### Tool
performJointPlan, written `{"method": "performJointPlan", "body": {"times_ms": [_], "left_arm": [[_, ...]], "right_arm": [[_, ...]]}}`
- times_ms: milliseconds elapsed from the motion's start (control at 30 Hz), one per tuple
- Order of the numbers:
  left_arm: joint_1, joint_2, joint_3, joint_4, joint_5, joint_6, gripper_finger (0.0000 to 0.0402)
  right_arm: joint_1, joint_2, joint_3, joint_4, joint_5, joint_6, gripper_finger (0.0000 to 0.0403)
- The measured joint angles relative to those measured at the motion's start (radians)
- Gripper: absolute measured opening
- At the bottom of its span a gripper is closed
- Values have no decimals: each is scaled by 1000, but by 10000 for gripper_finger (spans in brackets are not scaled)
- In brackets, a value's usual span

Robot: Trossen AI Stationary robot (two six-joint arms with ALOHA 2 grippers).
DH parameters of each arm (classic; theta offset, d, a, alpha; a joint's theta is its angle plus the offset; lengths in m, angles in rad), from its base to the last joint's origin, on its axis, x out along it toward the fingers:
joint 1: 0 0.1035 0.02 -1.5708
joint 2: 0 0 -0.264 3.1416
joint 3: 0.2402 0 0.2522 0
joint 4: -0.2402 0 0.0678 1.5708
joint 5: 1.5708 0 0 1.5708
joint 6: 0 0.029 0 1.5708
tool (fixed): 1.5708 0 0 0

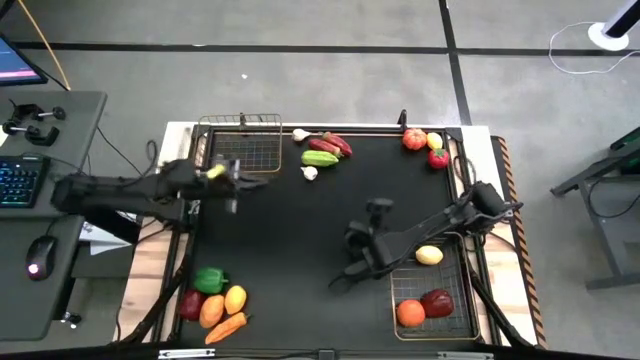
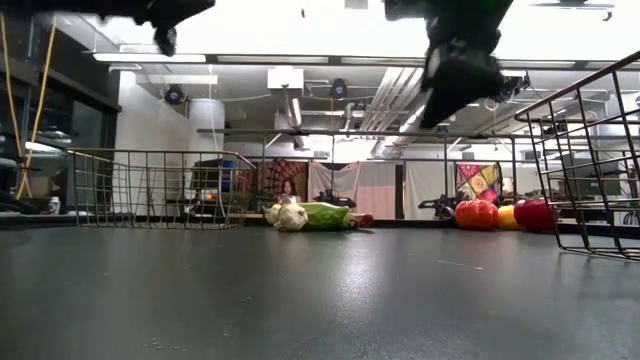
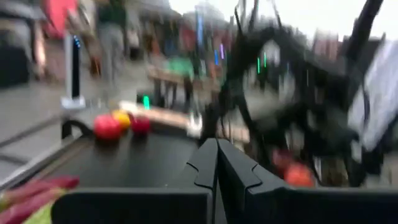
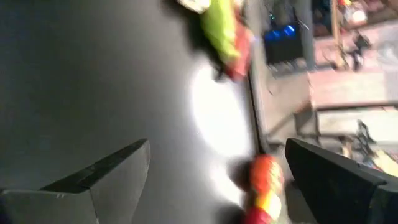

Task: Sort produce into baskets
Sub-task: Put the green bell pepper into the top wire basket

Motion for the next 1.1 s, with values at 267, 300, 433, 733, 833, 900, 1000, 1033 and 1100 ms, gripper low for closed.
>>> {"method": "performJointPlan", "body": {"times_ms": [267, 300, 433, 733, 833, 900, 1000, 1033, 1100], "left_arm": [[-290, 352, 159, -113, -25, -3, 1], [-331, 377, 158, -98, -50, -13, 1], [-476, 414, 158, -7, -170, -114, 1], [-649, 433, 159, 112, -123, -253, 1], [-643, 436, 159, 120, -123, -325, 3], [-635, 436, 159, 121, -123, -312, 12], [-620, 436, 158, 121, -122, -272, 44], [-614, 436, 159, 121, -122, -251, 59], [-601, 436, 159, 120, -123, -204, 91]], "right_arm": [[-11, -328, -118, -54, 22, 337, 367], [-11, -376, -147, -56, 20, 407, 367], [7, -551, -265, 70, 36, 541, 367], [63, -671, -540, 775, 31, 256, 367], [62, -651, -609, 986, 13, 171, 367], [62, -630, -650, 1093, 3, 139, 367], [62, -603, -696, 1182, -2, 124, 367], [62, -595, -704, 1192, -2, 125, 367], [61, -584, -718, 1199, -2, 125, 367]]}}
